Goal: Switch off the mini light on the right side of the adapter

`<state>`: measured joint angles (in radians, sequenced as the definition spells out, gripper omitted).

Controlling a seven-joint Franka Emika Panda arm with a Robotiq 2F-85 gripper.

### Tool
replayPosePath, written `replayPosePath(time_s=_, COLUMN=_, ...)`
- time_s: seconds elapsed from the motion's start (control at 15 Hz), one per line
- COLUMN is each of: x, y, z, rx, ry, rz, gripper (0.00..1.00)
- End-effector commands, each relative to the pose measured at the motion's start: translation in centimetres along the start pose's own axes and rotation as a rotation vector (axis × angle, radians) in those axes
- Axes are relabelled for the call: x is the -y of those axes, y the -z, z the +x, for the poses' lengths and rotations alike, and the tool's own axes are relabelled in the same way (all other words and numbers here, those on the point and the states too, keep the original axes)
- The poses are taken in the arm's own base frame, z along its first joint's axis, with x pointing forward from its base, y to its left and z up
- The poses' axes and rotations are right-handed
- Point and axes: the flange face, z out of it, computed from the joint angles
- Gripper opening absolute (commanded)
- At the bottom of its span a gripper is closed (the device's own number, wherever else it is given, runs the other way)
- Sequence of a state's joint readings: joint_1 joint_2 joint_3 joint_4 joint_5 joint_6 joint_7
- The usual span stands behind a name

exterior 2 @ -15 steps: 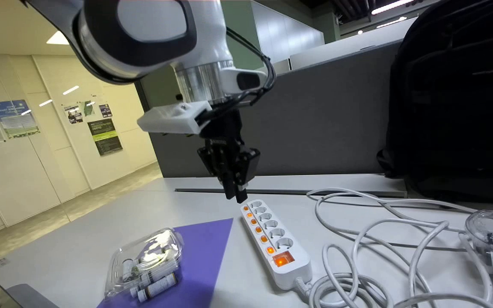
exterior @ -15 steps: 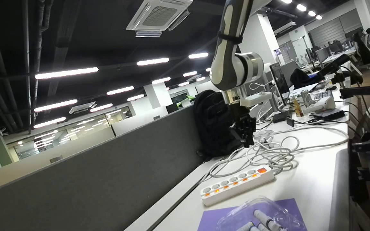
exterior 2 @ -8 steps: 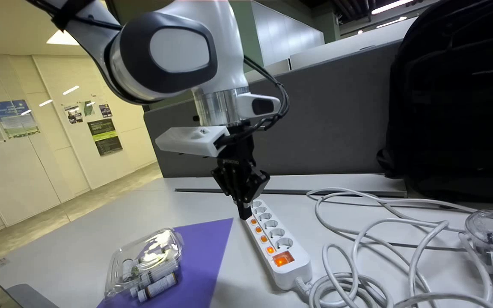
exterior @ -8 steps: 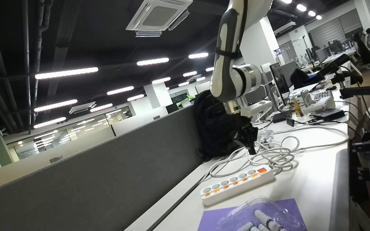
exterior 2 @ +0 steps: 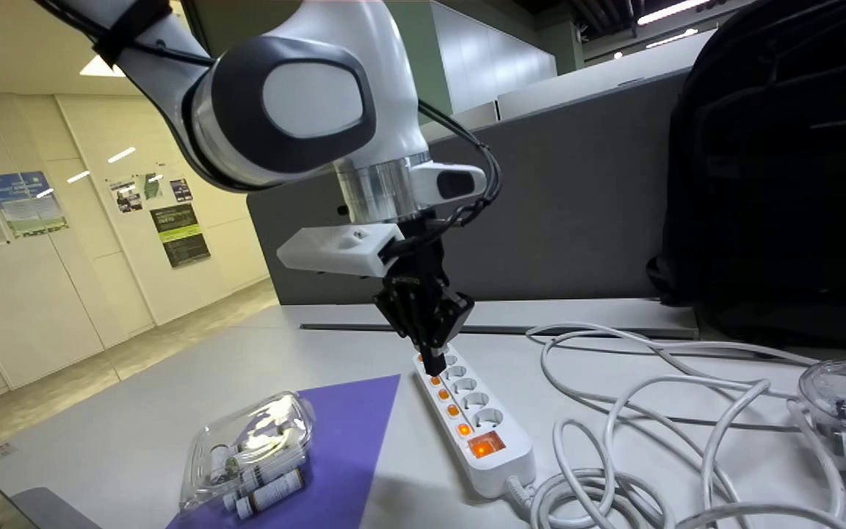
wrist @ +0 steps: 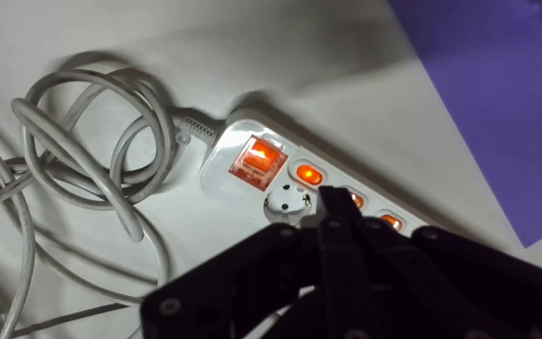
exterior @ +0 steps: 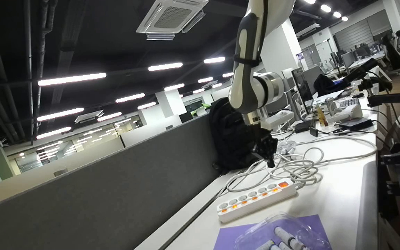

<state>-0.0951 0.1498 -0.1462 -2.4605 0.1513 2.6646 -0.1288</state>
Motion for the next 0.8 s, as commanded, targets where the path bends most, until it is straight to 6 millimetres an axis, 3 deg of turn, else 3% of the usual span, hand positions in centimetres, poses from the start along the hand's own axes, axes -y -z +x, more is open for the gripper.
replayPosePath(time_s=0.0, x=-0.3, y=-1.3, z=0.7, rx=-0.031, ry=-0.035, rz=-0.032, gripper=0.00)
replayPosePath(time_s=0.73, x=0.6, y=-7.5, z=2.3, rx=-0.015, ry=-0.029, rz=-0.113, gripper=0.00)
